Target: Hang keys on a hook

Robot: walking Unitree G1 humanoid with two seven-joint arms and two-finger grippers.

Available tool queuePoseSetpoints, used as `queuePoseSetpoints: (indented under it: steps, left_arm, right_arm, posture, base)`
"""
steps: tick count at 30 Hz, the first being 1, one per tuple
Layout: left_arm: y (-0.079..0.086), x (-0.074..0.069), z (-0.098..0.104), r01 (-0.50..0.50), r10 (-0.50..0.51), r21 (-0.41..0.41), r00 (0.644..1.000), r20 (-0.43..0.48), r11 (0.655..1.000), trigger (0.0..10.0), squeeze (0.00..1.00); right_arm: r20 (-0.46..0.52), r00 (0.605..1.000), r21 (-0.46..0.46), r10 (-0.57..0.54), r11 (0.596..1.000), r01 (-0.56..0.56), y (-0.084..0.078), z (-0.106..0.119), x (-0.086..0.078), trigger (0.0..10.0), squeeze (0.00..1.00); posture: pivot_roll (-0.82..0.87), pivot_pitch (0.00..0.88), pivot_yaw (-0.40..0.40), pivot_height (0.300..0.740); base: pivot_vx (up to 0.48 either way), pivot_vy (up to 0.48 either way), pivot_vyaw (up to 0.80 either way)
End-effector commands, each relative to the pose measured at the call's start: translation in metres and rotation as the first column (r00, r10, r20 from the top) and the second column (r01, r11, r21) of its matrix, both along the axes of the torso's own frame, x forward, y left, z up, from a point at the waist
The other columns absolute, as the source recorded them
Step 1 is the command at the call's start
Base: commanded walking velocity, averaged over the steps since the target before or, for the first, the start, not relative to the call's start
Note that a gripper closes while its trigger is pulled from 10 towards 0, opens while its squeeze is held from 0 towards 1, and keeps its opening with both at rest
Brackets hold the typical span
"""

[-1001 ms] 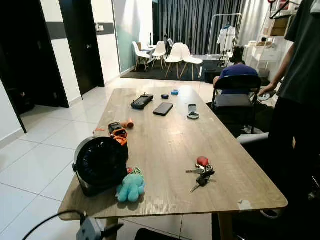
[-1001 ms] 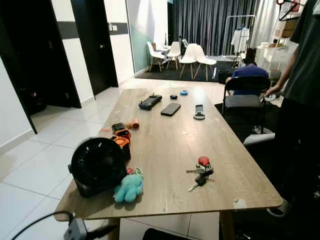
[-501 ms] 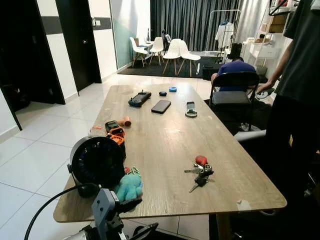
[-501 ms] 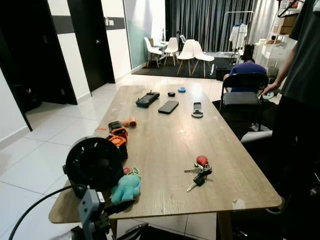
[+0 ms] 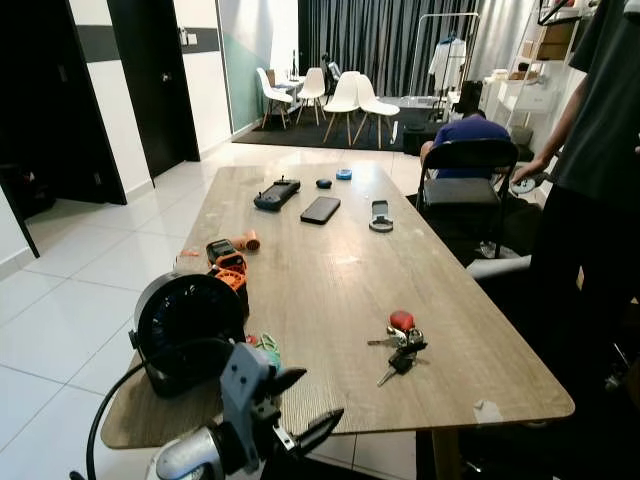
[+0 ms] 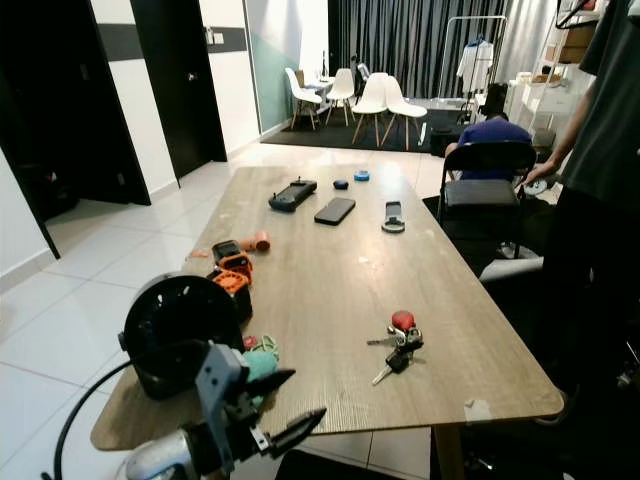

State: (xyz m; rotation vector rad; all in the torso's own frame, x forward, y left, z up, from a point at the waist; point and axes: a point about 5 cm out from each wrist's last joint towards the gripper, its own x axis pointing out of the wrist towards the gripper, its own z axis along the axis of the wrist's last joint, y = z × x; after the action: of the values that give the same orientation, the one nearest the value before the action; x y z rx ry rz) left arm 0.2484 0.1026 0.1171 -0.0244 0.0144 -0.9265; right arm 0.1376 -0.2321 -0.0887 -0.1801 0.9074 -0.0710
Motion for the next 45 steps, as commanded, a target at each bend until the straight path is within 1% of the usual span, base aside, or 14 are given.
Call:
queuePoseSetpoints:
  steps: [1,4,13,15,16,17,19,21,23,24,25,26,37,45]
  left_arm:
    - [-0.001,0.001,-0.005,-0.024,0.025,0.041,1.000,-0.010,0.999,10.0,0.00]
    - [0.002,0.011,-0.010,-0.197,0.194,0.145,0.980,0.032,0.970,10.0,0.00]
    - [0.009,0.017,-0.016,-0.350,0.345,0.187,0.937,0.063,0.918,10.0,0.00]
    - [0.011,0.018,-0.016,-0.379,0.375,0.169,0.925,0.056,0.910,10.0,0.38]
    - [0.011,0.018,-0.016,-0.379,0.375,0.169,0.925,0.056,0.910,10.0,0.38]
    - [0.011,0.018,-0.017,-0.391,0.387,0.154,0.920,0.051,0.908,10.0,0.50]
    - [0.011,0.018,-0.016,-0.405,0.404,0.122,0.914,0.035,0.906,10.0,0.62]
    - [0.012,0.018,-0.016,-0.430,0.431,0.086,0.902,0.008,0.899,10.0,0.64]
    - [0.013,0.018,-0.016,-0.445,0.446,0.093,0.895,0.010,0.891,10.0,0.58]
    - [0.013,0.019,-0.017,-0.451,0.452,0.096,0.892,0.010,0.887,10.0,0.45]
    - [0.013,0.019,-0.017,-0.454,0.456,0.097,0.890,0.010,0.885,10.0,0.45]
    - [0.014,0.021,-0.017,-0.473,0.475,0.111,0.880,0.012,0.874,10.0,0.00]
    - [0.024,0.029,-0.021,-0.597,0.597,0.177,0.800,0.064,0.782,10.0,0.00]
    - [0.024,0.027,-0.025,-0.592,0.591,0.207,0.803,0.070,0.779,10.0,0.00]
  right_arm:
    - [-0.017,1.000,0.002,0.002,1.000,-0.002,0.001,-0.002,-0.003,10.0,0.00]
    - [-0.017,1.000,0.001,0.003,1.000,-0.003,0.001,-0.002,-0.002,10.0,0.00]
    - [-0.013,1.000,0.001,0.008,1.000,-0.008,0.002,-0.001,0.000,10.0,0.00]
    - [-0.011,1.000,0.001,0.009,1.000,-0.009,0.002,-0.001,0.000,10.0,0.00]
    - [-0.011,1.000,0.001,0.009,1.000,-0.009,0.002,-0.001,0.000,10.0,0.00]
    - [-0.012,1.000,0.002,0.010,1.000,-0.010,0.002,-0.001,0.000,10.0,0.00]
    - [-0.013,1.000,0.003,0.011,1.000,-0.011,0.003,-0.001,0.000,10.0,0.00]
    - [-0.015,1.000,0.004,0.013,1.000,-0.013,0.003,-0.001,0.000,10.0,0.00]
    - [-0.016,1.000,0.004,0.012,1.000,-0.012,0.003,-0.001,0.000,10.0,0.00]
    - [-0.017,1.000,0.004,0.012,1.000,-0.012,0.004,-0.001,0.000,10.0,0.00]
    - [-0.017,1.000,0.004,0.012,1.000,-0.012,0.004,-0.001,0.000,10.0,0.00]
    - [-0.017,1.000,0.004,0.011,1.000,-0.011,0.004,-0.001,0.000,10.0,0.00]
    - [-0.017,1.000,0.006,0.012,1.000,-0.012,0.004,-0.001,0.001,10.0,0.00]
    - [-0.017,1.000,0.006,0.014,1.000,-0.014,0.005,-0.001,0.001,10.0,0.00]
  posture:
    - [0.03,0.041,0.022,0.740]
    - [0.03,0.040,0.017,0.740]
    - [0.03,0.042,0.016,0.740]
    - [0.03,0.048,0.014,0.740]
    - [0.03,0.048,0.014,0.740]
    - [0.03,0.048,0.014,0.740]
    - [0.03,0.049,0.012,0.740]
    - [0.04,0.050,0.014,0.740]
    - [0.04,0.051,0.015,0.740]
    - [0.04,0.051,0.015,0.740]
    - [0.04,0.051,0.015,0.740]
    - [0.03,0.052,0.015,0.740]
    - [0.04,0.056,0.013,0.740]
    - [0.04,0.055,0.013,0.740]
  base:
    - [0.000,0.000,0.00]
    - [0.000,0.000,0.00]
    - [0.000,0.000,0.00]
    - [0.000,0.000,0.00]
    - [0.000,0.000,0.00]
    - [0.000,0.000,0.00]
    - [0.000,0.000,0.00]
    - [0.000,0.000,0.00]
    - [0.000,0.000,0.00]
    - [0.000,0.000,0.00]
    - [0.000,0.000,0.00]
    - [0.000,0.000,0.00]
    - [0.000,0.000,0.00]
    - [0.000,0.000,0.00]
